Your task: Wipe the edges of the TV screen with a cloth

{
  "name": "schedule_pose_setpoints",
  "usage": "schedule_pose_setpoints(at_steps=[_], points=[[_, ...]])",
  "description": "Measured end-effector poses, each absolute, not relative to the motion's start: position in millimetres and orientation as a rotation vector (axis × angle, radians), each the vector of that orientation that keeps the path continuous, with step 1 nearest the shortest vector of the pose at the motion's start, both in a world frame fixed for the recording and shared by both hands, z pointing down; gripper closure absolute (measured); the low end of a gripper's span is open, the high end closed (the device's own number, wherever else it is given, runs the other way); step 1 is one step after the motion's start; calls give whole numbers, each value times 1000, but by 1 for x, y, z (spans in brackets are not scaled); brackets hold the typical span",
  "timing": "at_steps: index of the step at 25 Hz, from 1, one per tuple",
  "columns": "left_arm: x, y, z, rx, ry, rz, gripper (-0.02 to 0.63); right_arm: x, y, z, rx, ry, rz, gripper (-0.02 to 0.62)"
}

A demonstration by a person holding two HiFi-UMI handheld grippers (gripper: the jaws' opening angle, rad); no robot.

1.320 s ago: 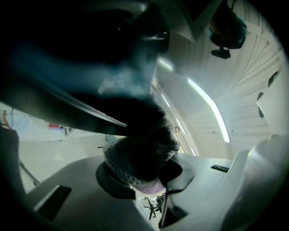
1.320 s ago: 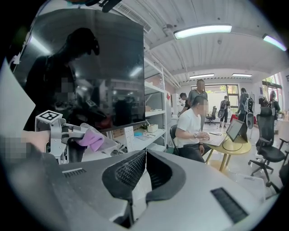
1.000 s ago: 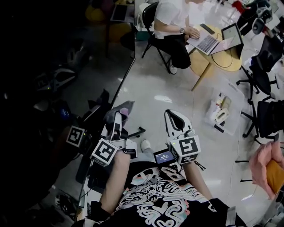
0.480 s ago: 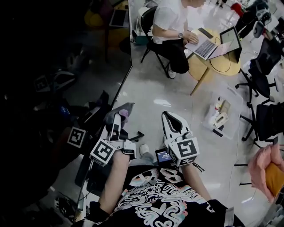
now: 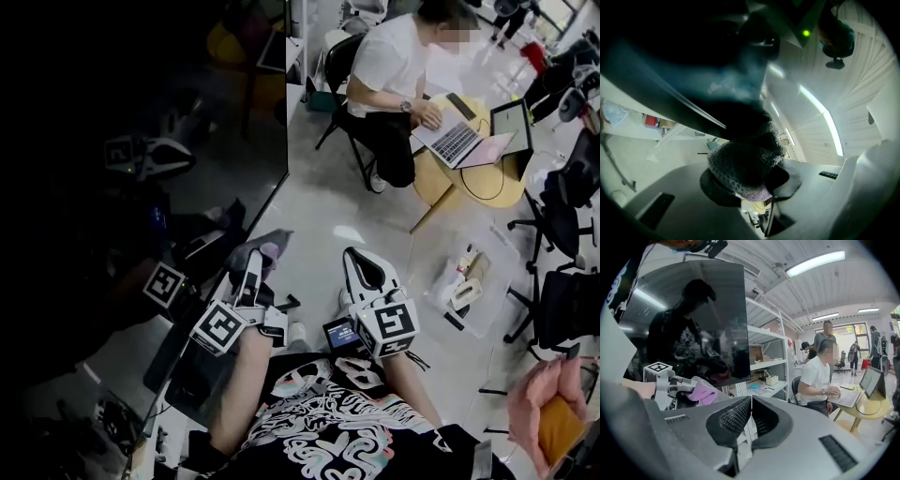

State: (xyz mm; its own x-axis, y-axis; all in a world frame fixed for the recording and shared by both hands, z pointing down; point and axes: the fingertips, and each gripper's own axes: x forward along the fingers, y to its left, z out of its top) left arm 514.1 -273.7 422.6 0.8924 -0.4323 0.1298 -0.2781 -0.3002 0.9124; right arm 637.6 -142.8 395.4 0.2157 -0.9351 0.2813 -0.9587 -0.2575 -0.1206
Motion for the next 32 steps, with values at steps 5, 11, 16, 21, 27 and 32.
schedule_pose_setpoints(at_steps=[5, 11, 16, 21, 27, 32], points=[[539, -276, 425, 1828, -503, -183, 486, 669, -166, 394, 2342, -1908, 455, 566], [551, -287, 426, 1957, -508, -112, 486, 684, -189, 392, 2294, -1951, 446, 566], [561, -287, 426, 1933, -524, -108, 486, 690, -203, 392, 2226, -1999, 449, 566], [613, -298, 418, 1886, -494, -154, 486, 736, -217, 383, 2184, -2027, 431, 566], [639, -297, 412, 1832, -450, -214, 486, 751, -214, 389, 2153, -2048, 448, 566], [638, -303, 416, 1908, -460, -185, 486, 748, -217, 388, 2125, -2090, 418, 566]])
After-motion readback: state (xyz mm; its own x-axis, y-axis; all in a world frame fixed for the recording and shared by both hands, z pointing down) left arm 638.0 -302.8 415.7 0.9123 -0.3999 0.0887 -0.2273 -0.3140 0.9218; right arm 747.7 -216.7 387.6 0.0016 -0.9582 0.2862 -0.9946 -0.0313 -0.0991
